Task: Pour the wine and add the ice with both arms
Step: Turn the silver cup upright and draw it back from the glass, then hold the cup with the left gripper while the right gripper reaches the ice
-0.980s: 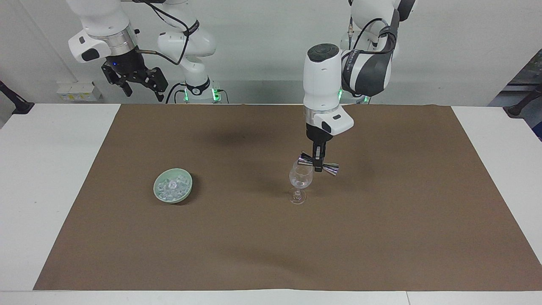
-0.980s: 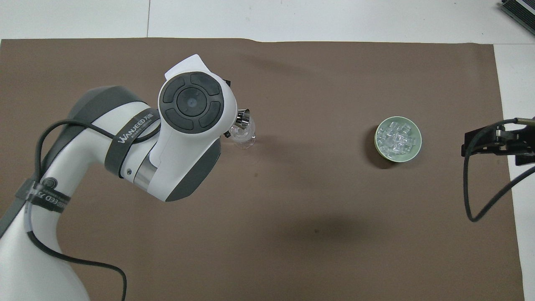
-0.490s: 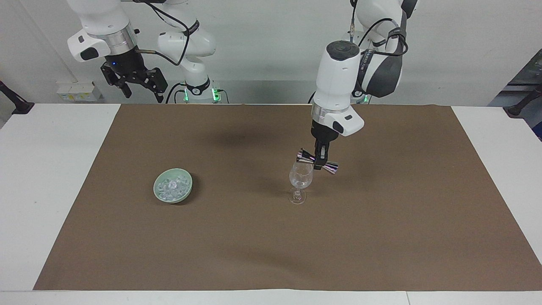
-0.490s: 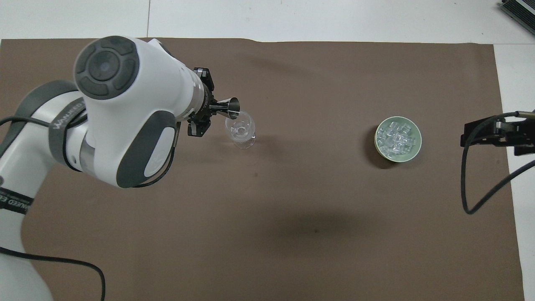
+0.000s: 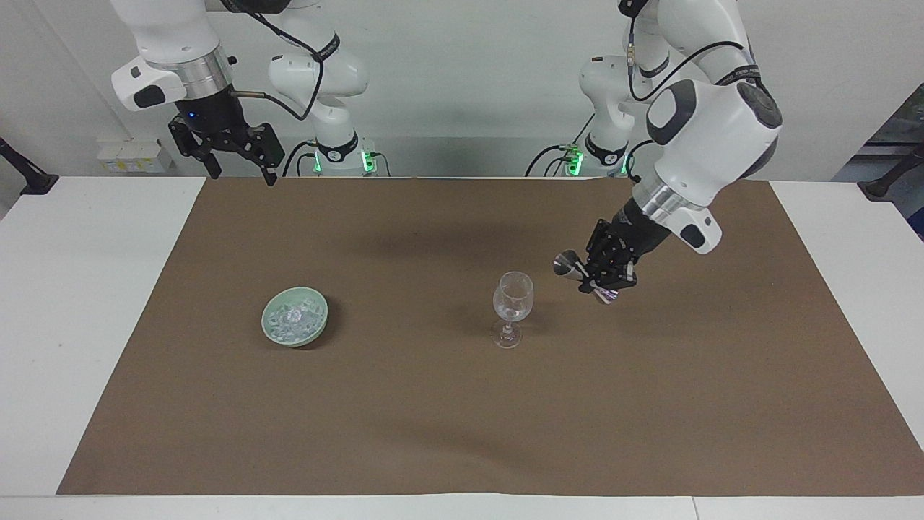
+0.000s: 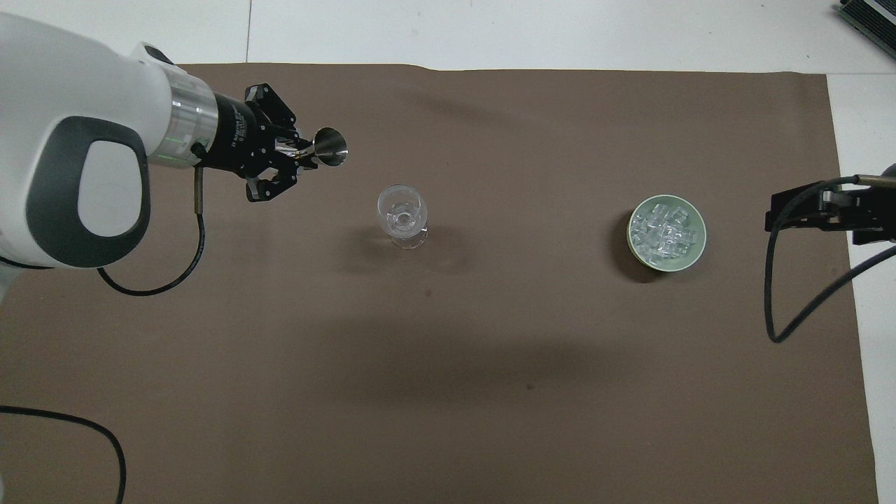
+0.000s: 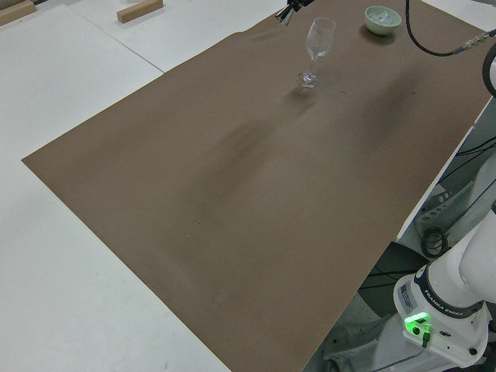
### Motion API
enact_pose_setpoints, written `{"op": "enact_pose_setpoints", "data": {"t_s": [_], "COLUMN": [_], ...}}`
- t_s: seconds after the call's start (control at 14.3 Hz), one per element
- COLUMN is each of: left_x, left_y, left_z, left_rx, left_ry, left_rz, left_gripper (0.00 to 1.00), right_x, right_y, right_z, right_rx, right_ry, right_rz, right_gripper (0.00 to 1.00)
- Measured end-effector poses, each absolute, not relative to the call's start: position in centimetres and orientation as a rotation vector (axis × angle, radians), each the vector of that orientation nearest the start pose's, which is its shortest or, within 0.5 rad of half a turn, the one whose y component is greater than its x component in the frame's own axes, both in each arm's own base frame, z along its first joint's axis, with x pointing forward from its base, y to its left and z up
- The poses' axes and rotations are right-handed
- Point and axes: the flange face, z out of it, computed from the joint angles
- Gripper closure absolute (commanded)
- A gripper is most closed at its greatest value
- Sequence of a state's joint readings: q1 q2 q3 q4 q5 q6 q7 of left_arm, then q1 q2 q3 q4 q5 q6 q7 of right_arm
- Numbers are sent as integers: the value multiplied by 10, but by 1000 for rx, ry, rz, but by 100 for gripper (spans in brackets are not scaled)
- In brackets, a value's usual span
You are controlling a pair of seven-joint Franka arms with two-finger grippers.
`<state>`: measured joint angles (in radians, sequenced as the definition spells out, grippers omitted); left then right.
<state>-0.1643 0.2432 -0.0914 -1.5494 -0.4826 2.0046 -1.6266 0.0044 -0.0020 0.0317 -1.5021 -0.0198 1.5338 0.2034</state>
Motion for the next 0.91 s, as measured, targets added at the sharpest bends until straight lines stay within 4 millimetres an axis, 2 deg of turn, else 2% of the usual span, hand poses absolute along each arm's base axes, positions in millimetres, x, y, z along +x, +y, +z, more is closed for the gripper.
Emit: {"op": "enact_pose_setpoints", "data": {"t_s": [0.21,0.35,0.7,0.91], "left_x": [641,644,636,624], "left_y": [-140,-102,-34,-3], "left_z": [518,498,447,413], "left_rx": [-2435,-2350,-2256,-2211], "left_ry": [-2639,-2731,-2848,-2893], "left_rz": [720,861,1087,1190], "left_gripper": [100,100,100,100], "right_x": [570,588,625,635], "right_y": [16,16,15,14], "right_z": [635,614,549,508], "right_rx": [-3144,-3142,-3145,-3148], "right_ry": [244,242,194,130], "right_rz": [-85,-92,-66,-66], "right_gripper": [0,0,0,0]}}
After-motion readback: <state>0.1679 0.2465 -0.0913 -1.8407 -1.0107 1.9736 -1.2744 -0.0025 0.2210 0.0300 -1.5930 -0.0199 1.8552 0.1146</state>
